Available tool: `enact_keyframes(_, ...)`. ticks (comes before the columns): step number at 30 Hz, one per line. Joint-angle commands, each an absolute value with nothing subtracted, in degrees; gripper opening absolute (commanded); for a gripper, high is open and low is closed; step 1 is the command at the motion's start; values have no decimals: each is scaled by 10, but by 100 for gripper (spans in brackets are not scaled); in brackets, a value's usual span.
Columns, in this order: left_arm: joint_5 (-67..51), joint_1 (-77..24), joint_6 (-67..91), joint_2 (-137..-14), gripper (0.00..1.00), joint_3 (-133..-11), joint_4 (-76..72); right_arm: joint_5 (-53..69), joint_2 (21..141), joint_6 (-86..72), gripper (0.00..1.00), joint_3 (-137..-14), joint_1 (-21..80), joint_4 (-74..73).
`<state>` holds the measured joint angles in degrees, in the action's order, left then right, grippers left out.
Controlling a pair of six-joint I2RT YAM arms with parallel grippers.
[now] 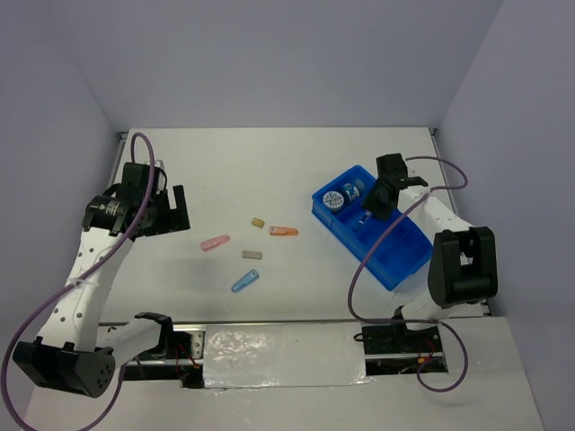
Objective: Sort the stationery into containers
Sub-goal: Place the pen in the storage box, then pick up the stationery from the center of the board.
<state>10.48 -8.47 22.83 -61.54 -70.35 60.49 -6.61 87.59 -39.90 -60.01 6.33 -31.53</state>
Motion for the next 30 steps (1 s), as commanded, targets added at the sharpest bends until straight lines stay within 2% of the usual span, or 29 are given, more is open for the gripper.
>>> enact_keyframes(1,118,-87,232,-603,99,-700,606,-55,885,-405,47,-627,60,-290)
enact_keyframes(4,116,-87,234,-604,99,-704,608,-53,874,-403,60,-642,64,-298)
enact_keyframes(5,117,-86,235,-605,99,-706,609,-61,865,-398,62,-648,69,-301)
enact_keyframes(10,126,-86,243,-605,99,-707,606,-97,811,-275,62,-710,185,-285)
enact_keyframes(11,128,-86,250,-606,99,-708,606,-68,810,-199,61,-715,242,-250)
enact_keyframes(12,129,-86,254,-609,99,-708,605,30,818,-158,61,-716,267,-236)
enact_keyframes(13,127,-86,261,-610,99,-708,601,59,830,-86,61,-722,293,-236)
enact_keyframes(15,106,-86,264,-613,99,-708,593,85,883,-35,62,-750,345,-272)
enact_keyframes(17,84,-86,258,-618,99,-709,584,111,923,6,65,-771,356,-302)
enact_keyframes(20,54,-86,245,-625,99,-713,575,120,1005,46,89,-827,366,-331)
enact_keyframes(26,42,-85,236,-633,99,-695,570,41,1119,117,86,-914,398,-384)
enact_keyframes(30,41,-84,228,-626,99,-689,567,56,1164,123,83,-926,403,-389)
